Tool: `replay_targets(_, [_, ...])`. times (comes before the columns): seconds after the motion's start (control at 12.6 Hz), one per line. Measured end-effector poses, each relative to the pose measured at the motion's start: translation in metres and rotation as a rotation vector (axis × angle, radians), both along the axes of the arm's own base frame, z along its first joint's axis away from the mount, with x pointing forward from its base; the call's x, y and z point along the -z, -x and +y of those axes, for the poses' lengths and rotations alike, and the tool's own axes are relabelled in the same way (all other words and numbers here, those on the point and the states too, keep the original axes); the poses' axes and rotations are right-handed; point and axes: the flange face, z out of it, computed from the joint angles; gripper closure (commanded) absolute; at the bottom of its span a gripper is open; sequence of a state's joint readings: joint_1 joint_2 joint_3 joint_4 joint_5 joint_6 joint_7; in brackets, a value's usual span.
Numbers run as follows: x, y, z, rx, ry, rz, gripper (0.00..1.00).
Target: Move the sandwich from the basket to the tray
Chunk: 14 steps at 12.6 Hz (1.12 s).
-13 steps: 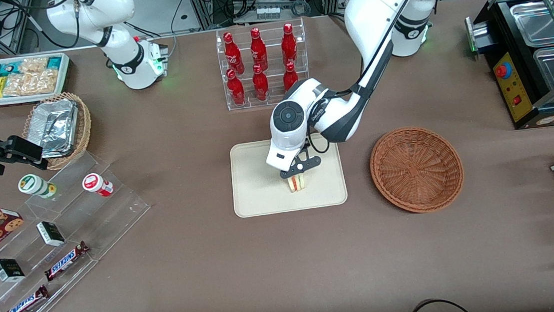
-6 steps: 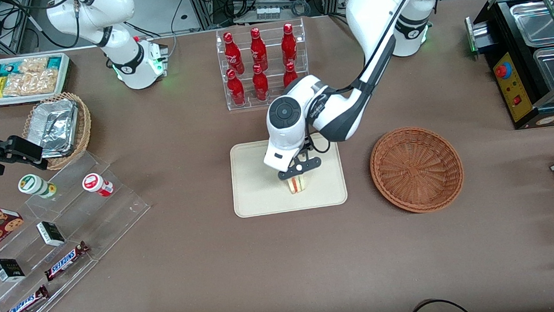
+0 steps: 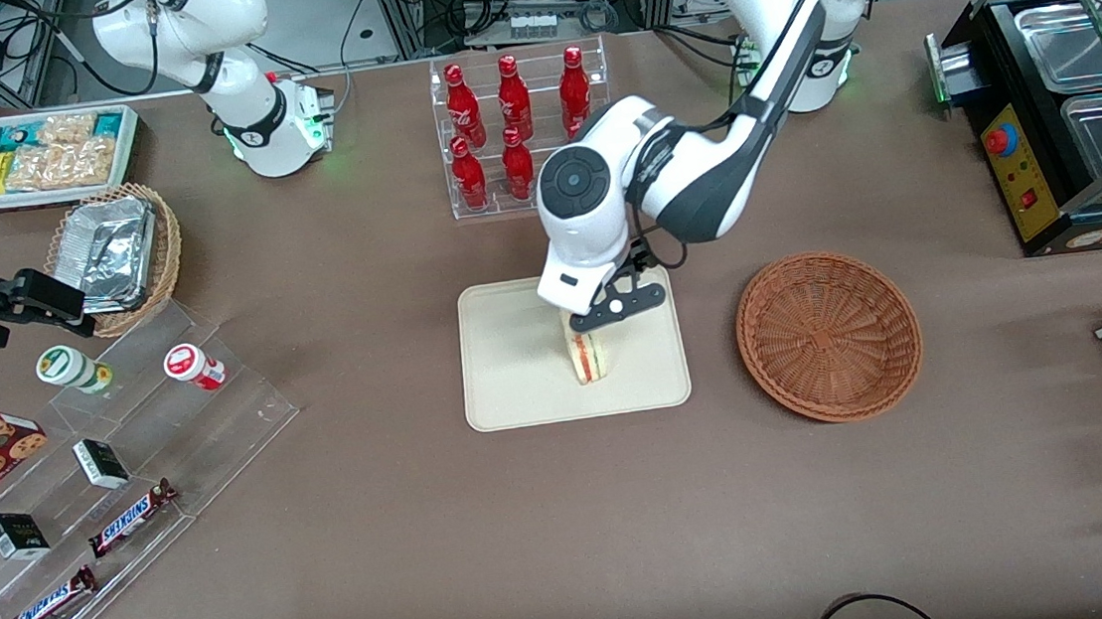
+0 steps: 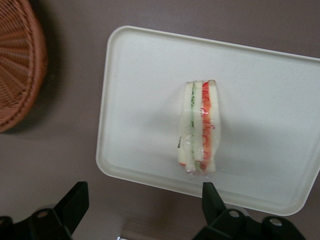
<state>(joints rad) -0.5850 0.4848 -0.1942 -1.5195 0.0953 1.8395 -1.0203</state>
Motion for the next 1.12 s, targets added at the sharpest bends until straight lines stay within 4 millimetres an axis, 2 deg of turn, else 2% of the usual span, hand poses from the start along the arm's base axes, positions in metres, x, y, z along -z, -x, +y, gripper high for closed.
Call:
replay_targets(0.32, [-0.020, -0.019, 0.041, -0.012, -0.038, 0.030, 0.00])
replay_targets(0.64, [-0.053, -0.048, 0.123, 0.009, -0.053, 0.073, 0.00])
replay_targets(0.8, [-0.065, -0.051, 0.163, 0.037, -0.050, 0.085, 0.00])
replay_targets(1.12, [-0.084, -0.052, 0.227, 0.080, -0.033, 0.095, 0.00])
